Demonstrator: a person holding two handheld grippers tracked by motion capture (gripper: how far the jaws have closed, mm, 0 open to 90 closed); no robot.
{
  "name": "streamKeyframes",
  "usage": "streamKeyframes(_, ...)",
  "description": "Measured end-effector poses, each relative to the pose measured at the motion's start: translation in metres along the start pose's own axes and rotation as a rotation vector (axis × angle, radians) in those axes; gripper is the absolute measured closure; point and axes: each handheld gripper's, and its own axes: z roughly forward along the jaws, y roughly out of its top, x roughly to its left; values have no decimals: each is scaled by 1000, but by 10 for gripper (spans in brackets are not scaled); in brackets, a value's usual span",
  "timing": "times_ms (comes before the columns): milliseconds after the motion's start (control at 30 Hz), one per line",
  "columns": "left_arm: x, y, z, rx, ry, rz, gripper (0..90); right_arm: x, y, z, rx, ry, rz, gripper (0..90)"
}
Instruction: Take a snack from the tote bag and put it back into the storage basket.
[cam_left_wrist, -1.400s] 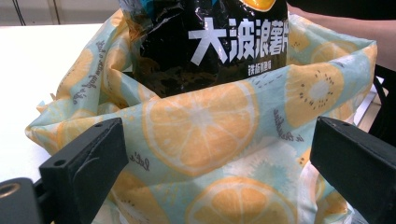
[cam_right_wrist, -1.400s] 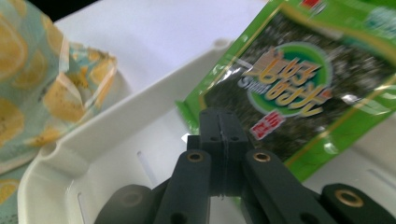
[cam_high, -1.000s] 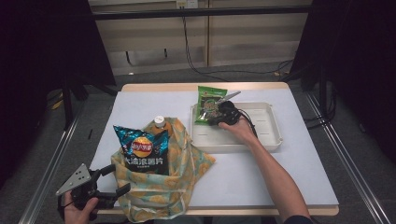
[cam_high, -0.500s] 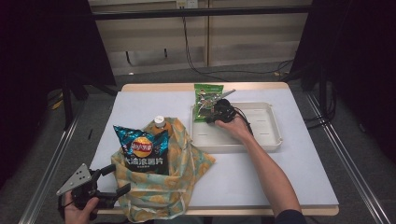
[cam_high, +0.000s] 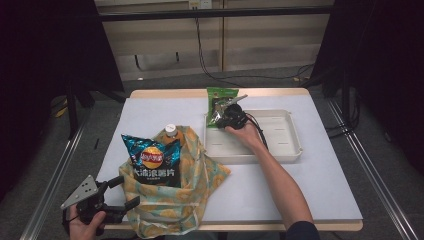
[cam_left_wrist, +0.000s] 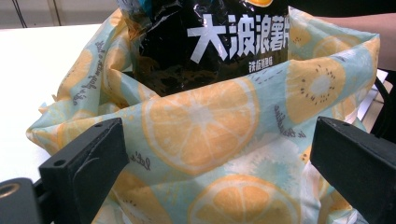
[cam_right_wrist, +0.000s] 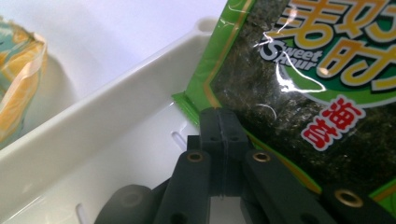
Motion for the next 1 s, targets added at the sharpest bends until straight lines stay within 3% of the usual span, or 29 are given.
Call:
streamKeyframes(200, 0, 0, 0, 0, 9, 1, 35, -4, -2, 5, -37, -14, 33, 897)
streamKeyframes(500, 1, -1, 0, 4, 7, -5, 35, 0, -4, -5, -49, 9, 11, 790)
streamKeyframes(600, 3, -3, -1, 6, 16, -14, 35, 1, -4, -11, -73, 18, 26, 760)
streamKeyframes(733, 3, -2, 0, 0, -3, -18, 35, 4, -3, -21, -103, 40, 14, 733)
streamKeyframes(1000, -1, 0, 0, 1, 6, -3, 35, 18, -8, -43, -174, 62, 2, 625)
